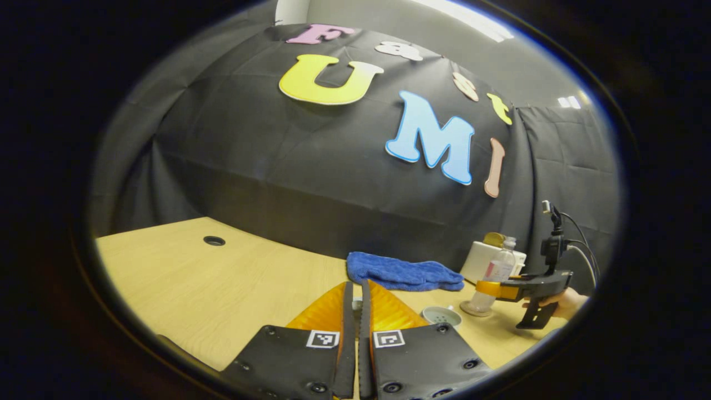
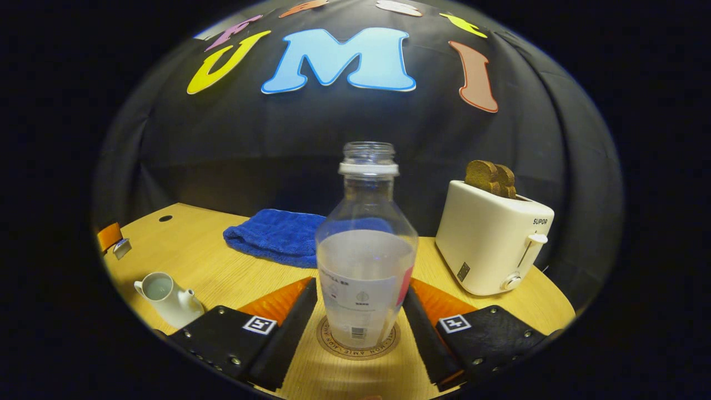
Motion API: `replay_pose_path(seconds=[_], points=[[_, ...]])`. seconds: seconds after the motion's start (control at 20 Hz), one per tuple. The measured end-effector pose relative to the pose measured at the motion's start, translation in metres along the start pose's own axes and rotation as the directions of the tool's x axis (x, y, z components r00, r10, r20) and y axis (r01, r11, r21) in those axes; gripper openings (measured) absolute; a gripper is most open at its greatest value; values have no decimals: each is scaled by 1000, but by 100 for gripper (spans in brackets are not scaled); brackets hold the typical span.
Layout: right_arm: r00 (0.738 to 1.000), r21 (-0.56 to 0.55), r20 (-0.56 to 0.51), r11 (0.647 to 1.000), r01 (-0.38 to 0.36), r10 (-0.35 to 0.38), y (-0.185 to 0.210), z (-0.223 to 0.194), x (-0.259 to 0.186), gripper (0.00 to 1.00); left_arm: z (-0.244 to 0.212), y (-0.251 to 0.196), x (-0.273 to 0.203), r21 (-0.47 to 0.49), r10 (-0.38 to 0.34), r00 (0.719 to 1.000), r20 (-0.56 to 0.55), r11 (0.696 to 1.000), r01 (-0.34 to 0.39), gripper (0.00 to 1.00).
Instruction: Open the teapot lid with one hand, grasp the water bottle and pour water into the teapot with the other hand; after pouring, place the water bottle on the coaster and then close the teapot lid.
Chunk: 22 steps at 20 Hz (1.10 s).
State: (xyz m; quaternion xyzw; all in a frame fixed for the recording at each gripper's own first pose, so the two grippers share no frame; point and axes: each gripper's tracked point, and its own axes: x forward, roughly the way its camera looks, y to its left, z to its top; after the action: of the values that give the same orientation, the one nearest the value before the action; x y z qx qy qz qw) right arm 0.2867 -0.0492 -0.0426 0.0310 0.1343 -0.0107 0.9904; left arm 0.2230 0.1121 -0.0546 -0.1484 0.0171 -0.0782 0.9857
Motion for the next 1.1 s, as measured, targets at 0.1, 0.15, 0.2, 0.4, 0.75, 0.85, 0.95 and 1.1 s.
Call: replay_pose_path(seconds=[0.1, 0.15, 0.2, 0.4, 0.75, 0.85, 0.95, 1.1], points=[[1000, -3, 7, 1000, 3, -3, 1, 5, -6, 98, 1, -1, 1, 5, -3, 1000, 2, 1000, 3, 10], [1000, -9, 9, 1000, 5, -5, -1, 5, -8, 98, 1, -2, 1, 6, -4, 1000, 2, 1000, 4, 9], [1000, -14, 15, 1000, 8, -8, -2, 9, -10, 98, 1, -3, 1, 6, -6, 1000, 0, 1000, 6, 9], [997, -4, 77, 1000, 8, -7, -4, 35, -24, 98, 2, -3, 0, 16, -7, 1000, 6, 1000, 7, 8], [983, 62, 180, 998, 22, -33, -13, 63, -69, 98, 5, -34, -2, 62, -65, 998, -10, 996, 65, 9], [977, 70, 206, 997, 32, -46, -16, 57, -93, 98, 9, -46, -1, 92, -73, 997, -9, 993, 74, 9], [974, 51, 219, 997, 54, -64, -20, 48, -114, 98, 12, -64, 3, 137, -85, 996, -12, 987, 86, 8], [974, 26, 212, 996, 81, -85, -24, 28, -137, 98, 5, -90, 13, 191, -97, 995, -32, 976, 101, 9]])
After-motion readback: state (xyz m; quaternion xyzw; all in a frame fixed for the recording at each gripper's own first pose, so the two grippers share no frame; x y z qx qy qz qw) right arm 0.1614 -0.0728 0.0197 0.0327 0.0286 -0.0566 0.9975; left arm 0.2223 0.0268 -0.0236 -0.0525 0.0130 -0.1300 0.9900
